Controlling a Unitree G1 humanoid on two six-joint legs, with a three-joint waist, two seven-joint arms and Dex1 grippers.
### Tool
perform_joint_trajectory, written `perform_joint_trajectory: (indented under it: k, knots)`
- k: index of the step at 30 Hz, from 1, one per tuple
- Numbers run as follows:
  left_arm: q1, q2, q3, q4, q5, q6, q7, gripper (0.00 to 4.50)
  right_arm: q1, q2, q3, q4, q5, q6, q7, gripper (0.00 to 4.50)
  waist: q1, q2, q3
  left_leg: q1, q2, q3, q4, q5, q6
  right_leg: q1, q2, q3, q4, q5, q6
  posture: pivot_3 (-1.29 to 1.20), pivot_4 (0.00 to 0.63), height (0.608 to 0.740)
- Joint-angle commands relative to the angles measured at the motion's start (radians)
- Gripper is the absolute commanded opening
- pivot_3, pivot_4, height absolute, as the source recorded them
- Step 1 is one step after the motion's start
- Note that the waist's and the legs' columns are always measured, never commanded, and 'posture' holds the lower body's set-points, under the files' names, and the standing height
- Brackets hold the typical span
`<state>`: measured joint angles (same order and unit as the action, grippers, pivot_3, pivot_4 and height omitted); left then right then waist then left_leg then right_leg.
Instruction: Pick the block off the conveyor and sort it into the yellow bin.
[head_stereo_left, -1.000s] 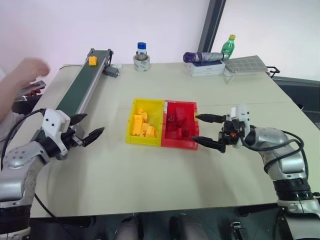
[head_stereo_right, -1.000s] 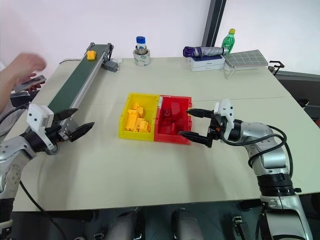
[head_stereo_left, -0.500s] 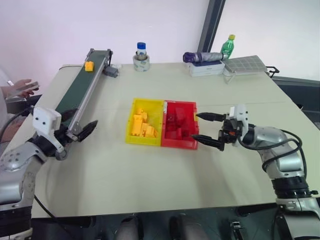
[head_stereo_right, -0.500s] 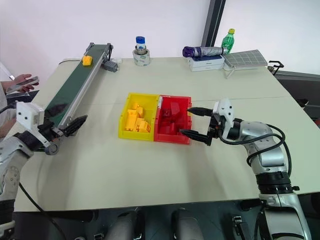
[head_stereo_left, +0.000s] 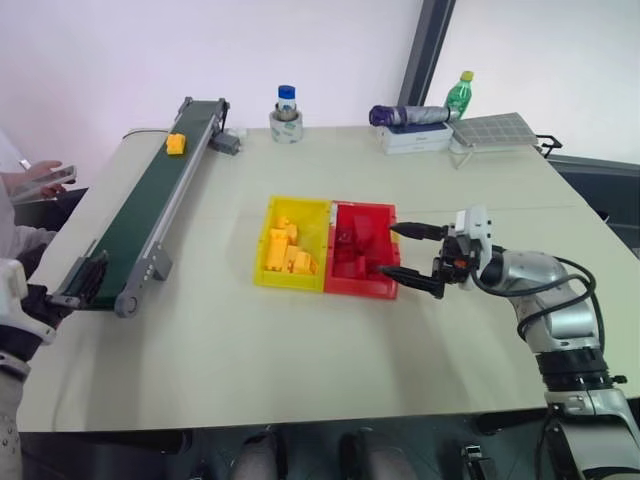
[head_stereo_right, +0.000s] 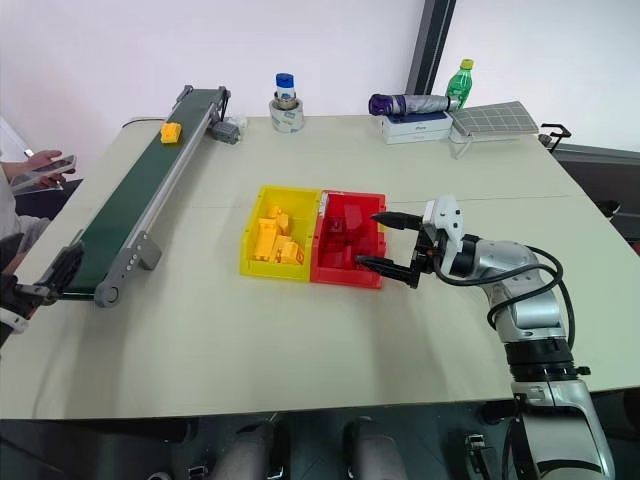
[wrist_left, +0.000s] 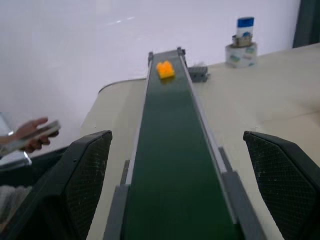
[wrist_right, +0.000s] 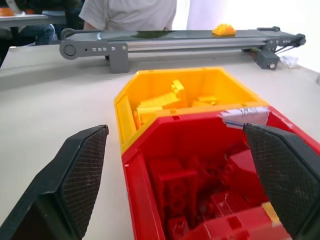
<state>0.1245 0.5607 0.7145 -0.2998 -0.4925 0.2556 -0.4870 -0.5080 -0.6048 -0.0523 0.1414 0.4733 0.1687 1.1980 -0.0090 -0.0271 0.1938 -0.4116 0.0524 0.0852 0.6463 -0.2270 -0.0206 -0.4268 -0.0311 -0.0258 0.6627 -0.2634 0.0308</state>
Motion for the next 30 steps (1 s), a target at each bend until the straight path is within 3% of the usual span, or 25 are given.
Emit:
perform_joint_trajectory:
  k: [1, 17, 21, 30]
  knots:
    - [-0.012, 0.013, 0.008, -0.053, -0.014, -0.016, 0.011, 4.44, -0.036, 0.004, -0.006, 0.007, -0.002, -0.017, 0.010, 4.50, -0.001, 0.000, 0.000, 0.000, 0.000, 0.000, 0.000, 0.000, 0.000, 0.000, 0.000, 0.000, 0.000, 0.000, 0.000, 0.00, 0.150, 0.740]
    - [-0.069, 0.025, -0.015, 0.008, -0.005, 0.042, 0.079, 4.44, -0.057, 0.013, -0.004, 0.035, -0.022, -0.039, 0.024, 4.50, -0.002, 0.000, 0.000, 0.000, 0.000, 0.000, -0.001, 0.000, 0.000, 0.000, 0.000, 0.000, -0.001, 0.000, -0.001, 0.00, 0.150, 0.740]
    - [-0.160, 0.091, -0.038, 0.054, -0.005, 0.177, 0.142, 4.44, -0.058, 0.014, -0.003, 0.030, -0.025, -0.039, 0.021, 4.50, -0.002, 0.000, 0.000, 0.000, 0.000, 0.000, -0.001, 0.000, 0.000, 0.000, 0.000, 0.000, -0.001, 0.000, -0.001, 0.00, 0.150, 0.740]
    - [-0.421, 0.298, -0.155, 0.277, -0.003, 0.421, 0.103, 4.44, -0.047, 0.025, 0.006, 0.017, -0.038, -0.046, 0.005, 4.50, -0.006, 0.000, 0.000, 0.000, 0.000, 0.001, -0.002, 0.000, 0.000, -0.001, 0.001, 0.000, -0.001, 0.000, 0.000, 0.00, 0.150, 0.740]
